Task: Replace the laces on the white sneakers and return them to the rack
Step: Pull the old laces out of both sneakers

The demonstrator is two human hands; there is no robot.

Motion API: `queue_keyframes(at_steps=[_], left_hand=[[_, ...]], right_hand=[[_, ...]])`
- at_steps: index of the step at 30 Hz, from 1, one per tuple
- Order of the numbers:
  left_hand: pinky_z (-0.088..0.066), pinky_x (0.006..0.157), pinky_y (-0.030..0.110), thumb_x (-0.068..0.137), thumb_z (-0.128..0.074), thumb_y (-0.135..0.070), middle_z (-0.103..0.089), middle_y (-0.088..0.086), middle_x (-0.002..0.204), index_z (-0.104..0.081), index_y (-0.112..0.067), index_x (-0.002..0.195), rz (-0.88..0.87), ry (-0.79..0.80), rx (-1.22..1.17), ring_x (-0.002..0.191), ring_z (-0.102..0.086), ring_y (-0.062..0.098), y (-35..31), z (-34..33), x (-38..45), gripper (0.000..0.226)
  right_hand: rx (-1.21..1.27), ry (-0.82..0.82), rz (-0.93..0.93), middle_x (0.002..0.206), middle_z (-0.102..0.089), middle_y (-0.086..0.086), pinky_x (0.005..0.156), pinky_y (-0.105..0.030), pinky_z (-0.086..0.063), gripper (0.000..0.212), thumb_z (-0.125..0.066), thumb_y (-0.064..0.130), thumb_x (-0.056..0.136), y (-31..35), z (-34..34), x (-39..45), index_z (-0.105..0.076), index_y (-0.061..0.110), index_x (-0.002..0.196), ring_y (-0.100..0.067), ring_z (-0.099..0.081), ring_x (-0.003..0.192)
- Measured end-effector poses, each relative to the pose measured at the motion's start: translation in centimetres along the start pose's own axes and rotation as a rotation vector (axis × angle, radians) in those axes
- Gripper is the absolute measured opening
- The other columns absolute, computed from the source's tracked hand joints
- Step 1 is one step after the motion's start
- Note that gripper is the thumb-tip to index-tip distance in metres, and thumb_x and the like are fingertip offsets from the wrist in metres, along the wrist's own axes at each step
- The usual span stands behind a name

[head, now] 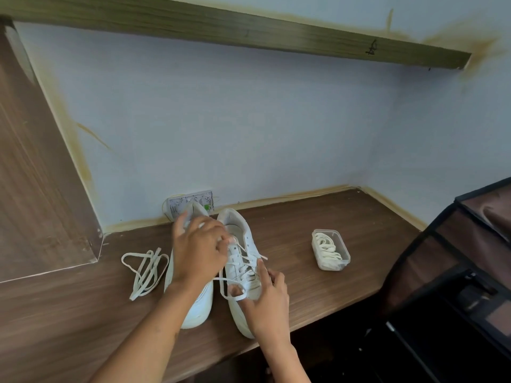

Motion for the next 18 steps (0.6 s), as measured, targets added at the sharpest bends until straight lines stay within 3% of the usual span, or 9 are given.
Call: queue_keyframes(at_steps=[3, 7, 10, 13, 18], left_hand=[[-0.028, 0.103, 0.041, 0.067, -0.082, -0.020, -0.069, -0.013, 0.084, -0.067, -0.025, 0.063, 0.159, -0.056, -0.010, 0.087, -0.063, 0.016, 2.7, 1.4, -0.1, 0.017], [-0.036, 0.098, 0.042, 0.070, -0.073, -0.019, -0.069, -0.010, 0.078, -0.061, -0.021, 0.061, 0.162, -0.030, -0.011, 0.076, -0.064, 0.019, 2.7, 1.2, -0.4, 0.014], [-0.050, 0.076, 0.036, 0.069, -0.077, -0.010, -0.070, -0.009, 0.078, -0.059, -0.018, 0.062, 0.183, -0.025, -0.070, 0.067, -0.064, 0.021, 1.8, 1.5, -0.2, 0.022], [-0.041, 0.056, 0.025, 0.072, -0.077, -0.013, -0.071, -0.011, 0.083, -0.059, -0.019, 0.065, 0.207, -0.016, -0.105, 0.065, -0.065, 0.023, 1.6, 1.6, -0.3, 0.020], [-0.038, 0.056, 0.023, 0.070, -0.078, -0.010, -0.071, -0.011, 0.080, -0.061, -0.019, 0.064, 0.196, -0.018, -0.083, 0.061, -0.065, 0.023, 1.6, 2.0, -0.5, 0.021]], right_hand=[[0.002, -0.008, 0.004, 0.136, -0.033, 0.004, 0.111, -0.033, -0.031, 0.092, -0.048, 0.077, 0.080, 0.0, 0.0, 0.0, -0.020, 0.031, 0.154, -0.014, -0.033, 0.128], [0.009, -0.005, 0.005, 0.135, -0.034, 0.005, 0.110, -0.032, -0.032, 0.102, -0.036, 0.087, 0.070, 0.3, 0.0, -0.2, -0.021, 0.031, 0.154, -0.013, -0.035, 0.126], [0.019, -0.012, -0.002, 0.132, -0.033, 0.006, 0.109, -0.032, -0.032, 0.102, -0.035, 0.087, 0.069, 0.2, 0.1, -0.3, -0.022, 0.031, 0.153, -0.013, -0.036, 0.124], [0.015, -0.009, -0.009, 0.133, -0.034, 0.006, 0.110, -0.031, -0.032, 0.101, -0.035, 0.086, 0.070, 0.3, 0.0, -0.3, -0.021, 0.031, 0.153, -0.013, -0.035, 0.125], [0.017, -0.013, -0.008, 0.137, -0.033, 0.005, 0.110, -0.032, -0.031, 0.092, -0.046, 0.079, 0.078, 0.2, 0.1, -0.1, -0.021, 0.032, 0.153, -0.013, -0.034, 0.127]])
Point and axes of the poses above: each hand's wrist, its own x-axis towards the middle knuckle, its own z-axis out of the back of the hand, y = z × x, the point moved 8 cm from there along x, towards the middle knuckle
